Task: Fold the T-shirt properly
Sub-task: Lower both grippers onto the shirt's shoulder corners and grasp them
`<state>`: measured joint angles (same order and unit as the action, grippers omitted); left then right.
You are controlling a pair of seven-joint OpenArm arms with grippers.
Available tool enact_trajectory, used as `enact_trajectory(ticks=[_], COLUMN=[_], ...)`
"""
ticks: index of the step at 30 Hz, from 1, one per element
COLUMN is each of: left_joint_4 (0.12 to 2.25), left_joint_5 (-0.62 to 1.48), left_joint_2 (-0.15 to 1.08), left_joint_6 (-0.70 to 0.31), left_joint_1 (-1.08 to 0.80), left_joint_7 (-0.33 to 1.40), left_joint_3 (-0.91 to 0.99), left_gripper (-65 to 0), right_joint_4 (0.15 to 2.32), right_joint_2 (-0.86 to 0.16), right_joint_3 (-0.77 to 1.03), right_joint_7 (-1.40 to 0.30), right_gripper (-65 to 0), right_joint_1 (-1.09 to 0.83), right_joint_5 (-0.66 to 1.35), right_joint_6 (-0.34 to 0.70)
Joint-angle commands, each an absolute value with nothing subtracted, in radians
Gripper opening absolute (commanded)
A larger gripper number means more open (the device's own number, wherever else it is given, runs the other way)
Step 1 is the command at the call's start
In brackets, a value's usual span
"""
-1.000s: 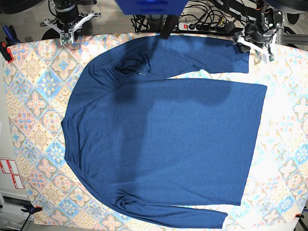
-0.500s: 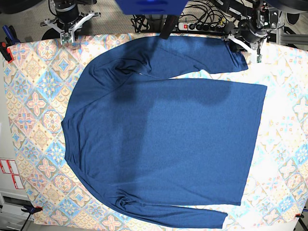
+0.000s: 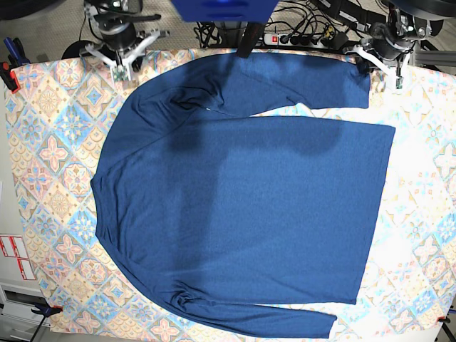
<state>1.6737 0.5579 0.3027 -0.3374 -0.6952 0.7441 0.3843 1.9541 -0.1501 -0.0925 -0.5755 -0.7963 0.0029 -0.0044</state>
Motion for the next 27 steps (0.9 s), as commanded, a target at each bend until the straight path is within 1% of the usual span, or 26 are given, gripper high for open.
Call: enact_trajectory(ticks=[1, 5, 11, 20, 22, 24, 27], left_joint_4=[1.689, 1.689, 1.690, 1.718, 1.719, 1.719, 1.719], left_joint_5=[0.567, 0.567, 0.572, 0.572, 0.572, 0.572, 0.572], left_joint_2=[0.311, 0.311, 0.309, 0.309, 0.309, 0.309, 0.309], left_joint_6=[-0.343, -0.344, -0.348, -0.348, -0.348, -0.348, -0.348], left_joint_1=[-0.705, -0.705, -0.707, -0.716, -0.716, -0.716, -0.716], left_joint_7=[0.737, 0.737, 0.737, 0.736, 0.736, 0.736, 0.736], left_joint_3=[0.390, 0.389, 0.386, 0.389, 0.389, 0.386, 0.386], left_gripper=[-65.0, -65.0, -65.0, -65.0, -65.0, -65.0, -65.0], right_joint_4=[1.974, 1.969, 1.968, 1.965, 1.962, 1.951, 1.934], right_joint_2=[-0.156, -0.156, -0.156, -0.150, -0.137, -0.136, -0.136], right_joint_3=[-0.099, -0.107, -0.102, -0.099, -0.081, -0.031, 0.042], right_joint_7=[-0.572, -0.588, -0.717, -0.733, -0.734, -0.745, -0.812], right_gripper=[-53.1, -51.0, -48.3, -47.6, -46.9, -44.4, -41.6], right_joint_1=[-0.791, -0.727, -0.628, -0.596, -0.595, -0.587, -0.535], right_joint_5=[-0.001, 0.001, 0.001, 0.010, 0.058, 0.143, 0.292], right_joint_6=[-0.007, -0.007, -0.007, -0.007, -0.007, -0.007, -0.007])
